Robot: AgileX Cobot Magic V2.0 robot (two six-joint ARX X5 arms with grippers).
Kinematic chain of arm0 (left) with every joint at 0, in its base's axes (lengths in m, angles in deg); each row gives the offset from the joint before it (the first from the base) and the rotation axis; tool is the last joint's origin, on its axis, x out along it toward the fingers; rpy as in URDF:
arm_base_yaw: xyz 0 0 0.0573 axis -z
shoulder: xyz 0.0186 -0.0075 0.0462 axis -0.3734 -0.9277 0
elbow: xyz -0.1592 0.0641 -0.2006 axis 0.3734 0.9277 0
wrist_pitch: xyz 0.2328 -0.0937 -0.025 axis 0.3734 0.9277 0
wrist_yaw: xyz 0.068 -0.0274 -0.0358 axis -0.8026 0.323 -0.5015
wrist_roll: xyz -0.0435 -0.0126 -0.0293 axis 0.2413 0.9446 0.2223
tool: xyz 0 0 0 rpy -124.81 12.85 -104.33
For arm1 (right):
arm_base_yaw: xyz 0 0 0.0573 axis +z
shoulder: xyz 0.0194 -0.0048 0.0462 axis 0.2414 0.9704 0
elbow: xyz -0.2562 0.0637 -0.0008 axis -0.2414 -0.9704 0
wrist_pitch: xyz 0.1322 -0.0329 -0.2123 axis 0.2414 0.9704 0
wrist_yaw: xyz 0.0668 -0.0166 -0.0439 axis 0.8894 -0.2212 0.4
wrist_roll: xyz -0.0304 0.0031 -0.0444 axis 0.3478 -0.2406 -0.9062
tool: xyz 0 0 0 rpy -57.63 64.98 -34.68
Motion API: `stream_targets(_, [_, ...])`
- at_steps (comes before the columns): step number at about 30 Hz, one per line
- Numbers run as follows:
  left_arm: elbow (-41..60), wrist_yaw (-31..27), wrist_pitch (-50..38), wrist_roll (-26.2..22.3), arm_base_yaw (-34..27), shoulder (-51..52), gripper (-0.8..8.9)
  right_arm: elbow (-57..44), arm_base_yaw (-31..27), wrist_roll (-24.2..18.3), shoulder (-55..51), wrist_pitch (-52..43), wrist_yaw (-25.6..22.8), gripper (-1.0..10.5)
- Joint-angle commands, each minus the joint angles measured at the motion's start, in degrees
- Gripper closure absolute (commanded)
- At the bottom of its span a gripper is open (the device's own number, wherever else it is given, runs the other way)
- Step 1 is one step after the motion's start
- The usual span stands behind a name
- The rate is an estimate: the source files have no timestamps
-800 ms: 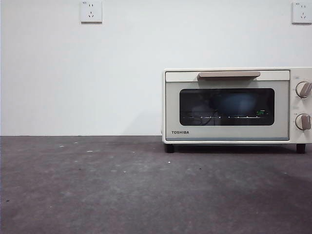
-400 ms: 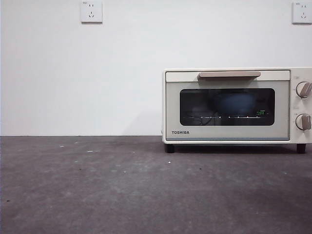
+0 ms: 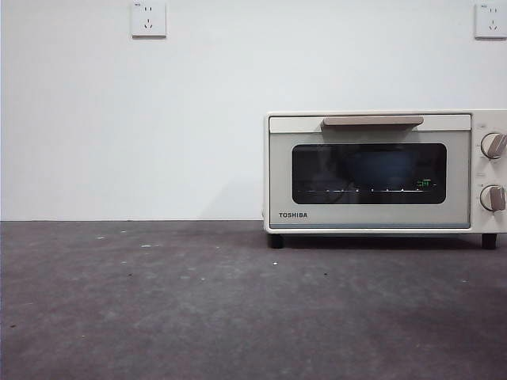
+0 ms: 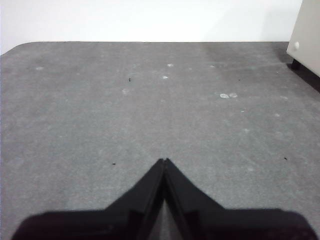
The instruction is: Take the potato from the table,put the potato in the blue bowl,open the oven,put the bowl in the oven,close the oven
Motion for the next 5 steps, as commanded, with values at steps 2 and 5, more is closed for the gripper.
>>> stream_targets(2, [0.57,0.28,-0.31,0.37,-0.2,-0.11,8.17,-0.28,-0.02,-0.33,-0.22,0.22,0.0,9.5])
stream_targets(5, [0.57,0.28,-0.31,0.37,-0.2,-0.11,8.17,-0.28,-0.07,-0.33,-0.22,0.22,0.0,9.5])
